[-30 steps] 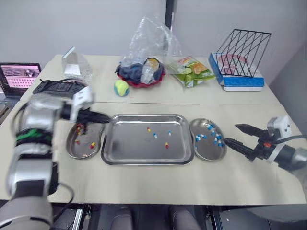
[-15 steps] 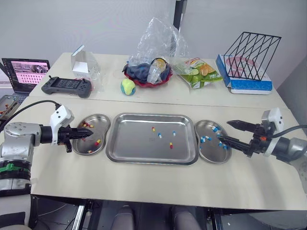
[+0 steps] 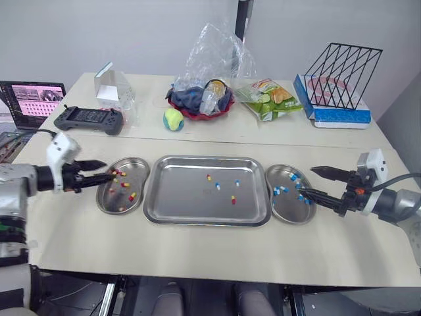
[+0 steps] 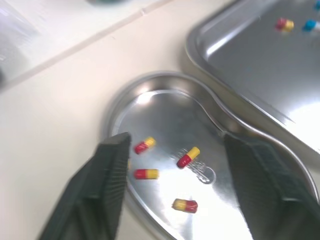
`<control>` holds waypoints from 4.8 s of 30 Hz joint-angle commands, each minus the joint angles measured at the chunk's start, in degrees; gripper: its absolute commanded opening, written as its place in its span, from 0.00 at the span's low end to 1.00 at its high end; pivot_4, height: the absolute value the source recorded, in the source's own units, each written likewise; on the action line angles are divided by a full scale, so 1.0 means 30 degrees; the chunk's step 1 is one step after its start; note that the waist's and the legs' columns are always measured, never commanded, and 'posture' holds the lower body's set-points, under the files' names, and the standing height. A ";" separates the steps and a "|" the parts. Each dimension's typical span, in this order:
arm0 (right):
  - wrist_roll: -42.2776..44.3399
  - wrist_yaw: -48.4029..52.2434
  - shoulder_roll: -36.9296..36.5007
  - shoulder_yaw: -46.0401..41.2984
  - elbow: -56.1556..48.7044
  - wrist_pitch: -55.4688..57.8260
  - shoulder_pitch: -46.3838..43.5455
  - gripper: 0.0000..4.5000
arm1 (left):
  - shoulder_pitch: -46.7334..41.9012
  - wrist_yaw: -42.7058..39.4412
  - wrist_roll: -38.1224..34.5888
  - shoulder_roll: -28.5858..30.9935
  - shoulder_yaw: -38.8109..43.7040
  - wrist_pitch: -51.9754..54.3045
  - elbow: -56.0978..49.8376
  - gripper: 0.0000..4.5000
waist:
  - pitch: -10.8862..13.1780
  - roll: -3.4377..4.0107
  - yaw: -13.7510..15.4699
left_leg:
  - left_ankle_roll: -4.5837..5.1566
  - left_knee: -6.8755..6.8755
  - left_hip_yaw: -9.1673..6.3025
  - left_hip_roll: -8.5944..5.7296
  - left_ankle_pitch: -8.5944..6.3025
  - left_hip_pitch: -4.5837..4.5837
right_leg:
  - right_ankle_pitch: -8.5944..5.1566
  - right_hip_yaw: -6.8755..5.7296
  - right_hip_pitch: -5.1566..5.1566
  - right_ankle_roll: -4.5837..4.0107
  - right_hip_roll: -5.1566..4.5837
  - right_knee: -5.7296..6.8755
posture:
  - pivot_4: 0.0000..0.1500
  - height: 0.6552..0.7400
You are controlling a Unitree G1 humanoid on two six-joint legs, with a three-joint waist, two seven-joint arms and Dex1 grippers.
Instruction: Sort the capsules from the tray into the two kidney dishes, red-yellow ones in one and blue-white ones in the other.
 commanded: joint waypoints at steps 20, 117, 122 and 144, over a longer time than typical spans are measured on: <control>-0.3216 -0.1362 0.1579 -0.0391 0.6002 -0.7397 -0.1456 1.00 | 1.2276 0.6393 -0.5230 -0.5780 0.9347 -0.2645 -0.9145 1.00 | -0.0008 0.0011 -0.0030 | -0.0008 -0.0016 0.0055 0.0015 -0.0004 0.0040 | -0.0005 0.0033 0.0028 -0.0010 -0.0017 -0.0002 | 1.00 0.73; 0.1564 -0.6011 0.3098 -0.5681 -0.6390 0.0270 0.8498 1.00 | -1.1314 0.0671 0.7890 -1.2565 -0.8769 -1.1862 1.2810 0.73 | -0.0040 -0.0194 0.0058 | 0.0160 0.0024 0.0312 -0.0215 -0.0187 0.0089 | 0.0164 0.1074 -0.0012 0.0258 0.0270 -0.0317 | 1.00 0.73; 0.1334 -0.6281 0.3281 -0.5324 -0.6447 0.0224 0.8441 1.00 | -1.1277 0.0590 0.8360 -1.2678 -0.8901 -1.2005 1.2891 0.73 | -0.0040 -0.0193 0.0064 | 0.0160 0.0024 0.0305 -0.0218 -0.0187 0.0093 | 0.0165 0.1073 -0.0008 0.0259 0.0269 -0.0313 | 1.00 0.73; 0.0493 -0.6596 0.2843 -0.4212 -0.5497 0.0265 0.7122 1.00 | -1.1102 0.0046 0.9023 -1.2378 -0.8927 -1.1742 1.2919 0.21 | -0.0043 -0.0188 0.0082 | 0.0162 0.0033 0.0300 -0.0221 -0.0185 0.0110 | 0.0166 0.1068 0.0007 0.0260 0.0266 -0.0295 | 1.00 0.73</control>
